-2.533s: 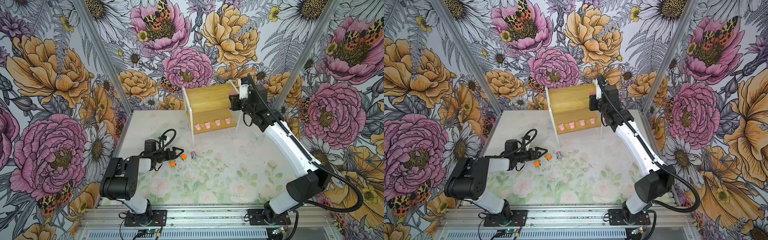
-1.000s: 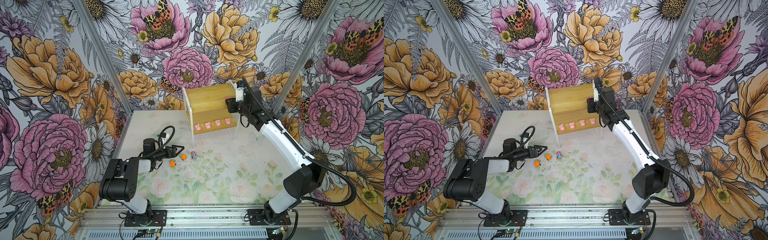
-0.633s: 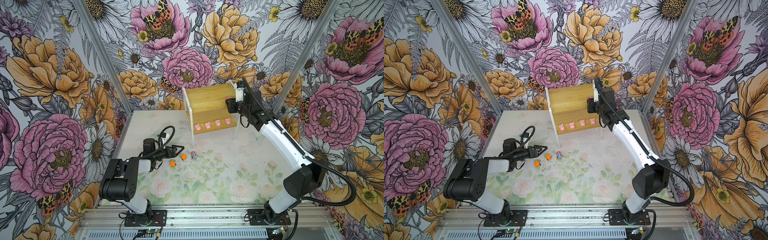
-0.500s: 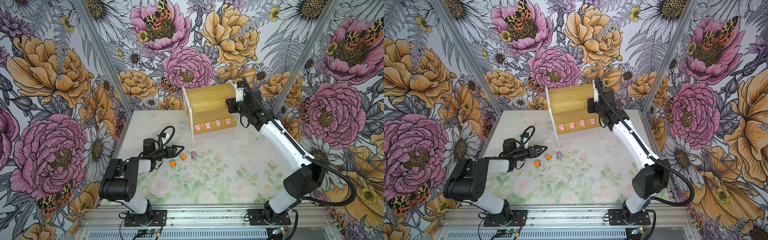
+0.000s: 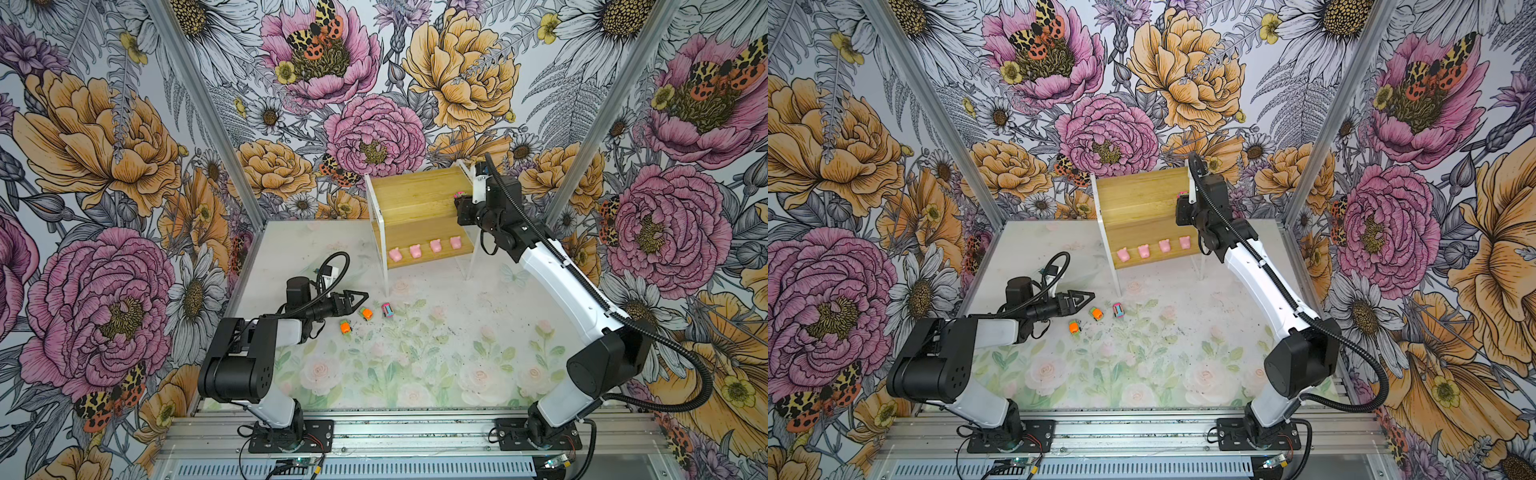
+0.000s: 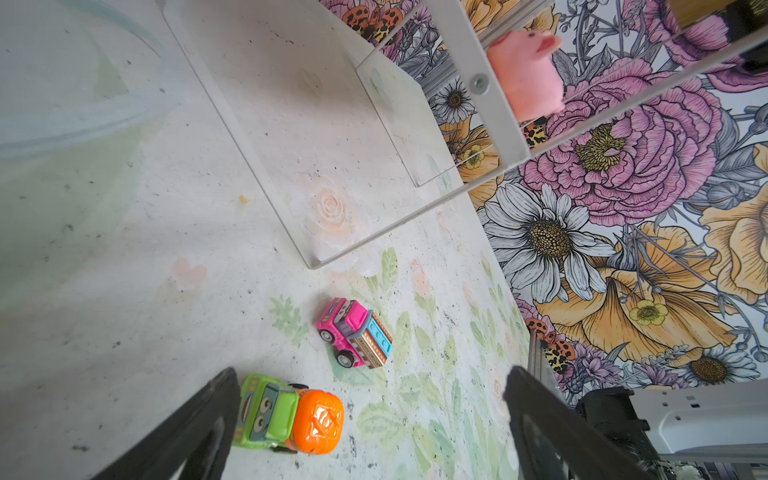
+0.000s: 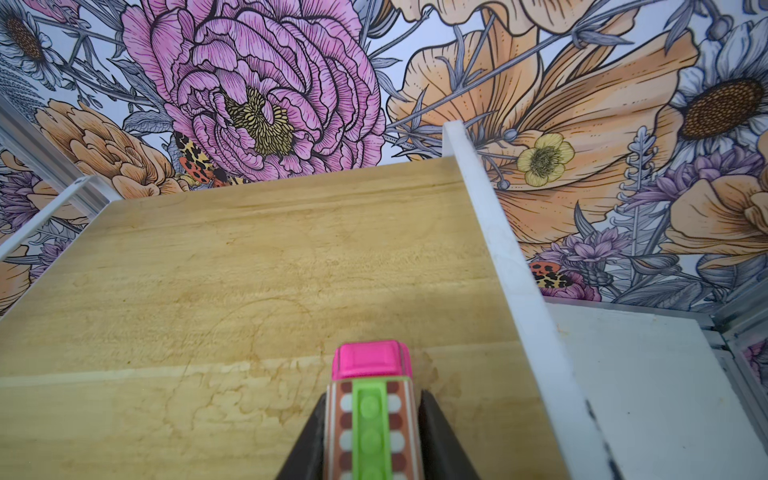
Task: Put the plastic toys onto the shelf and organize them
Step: 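Set the truck on the upper shelf and open the right gripper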
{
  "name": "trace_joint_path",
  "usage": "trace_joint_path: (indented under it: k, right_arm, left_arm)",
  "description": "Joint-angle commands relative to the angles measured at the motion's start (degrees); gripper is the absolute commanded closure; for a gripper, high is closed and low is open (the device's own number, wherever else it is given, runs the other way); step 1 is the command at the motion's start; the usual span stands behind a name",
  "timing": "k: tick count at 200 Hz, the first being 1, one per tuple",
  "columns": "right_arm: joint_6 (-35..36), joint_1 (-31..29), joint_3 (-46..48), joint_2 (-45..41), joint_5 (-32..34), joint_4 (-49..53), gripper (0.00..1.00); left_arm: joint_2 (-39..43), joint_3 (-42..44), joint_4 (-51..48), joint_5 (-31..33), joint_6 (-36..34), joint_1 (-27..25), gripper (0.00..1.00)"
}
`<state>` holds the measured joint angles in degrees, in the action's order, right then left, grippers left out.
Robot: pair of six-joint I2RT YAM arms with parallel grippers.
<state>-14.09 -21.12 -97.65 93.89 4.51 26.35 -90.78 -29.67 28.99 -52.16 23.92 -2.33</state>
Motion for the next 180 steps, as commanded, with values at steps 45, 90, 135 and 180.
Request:
trace_joint_path:
  k: [45,90,135,180]
  right_arm:
    - [-0.2,-1.6,-0.5,1.3,2.8,-1.6,0.67]
    - [-0.1,-1.9,-0.5,1.0,2.6,-1.5,0.55]
    - [0.4,-1.9,0.8,-1.4,3.0,-1.5,0.50]
    - [0.5,-1.9,3.4,-5.7,3.0,-1.4,0.44]
  left_arm:
    - [-0.9,0.0,1.2,-1.4,0.2,0.5,0.01]
    - [-1.0,0.0,1.2,-1.4,0.1,0.5,0.01]
    - [-1.1,0.0,1.2,-1.4,0.2,0.5,0.01]
    - [-1.1,-0.1,0.9,-1.4,0.2,0.5,0.01]
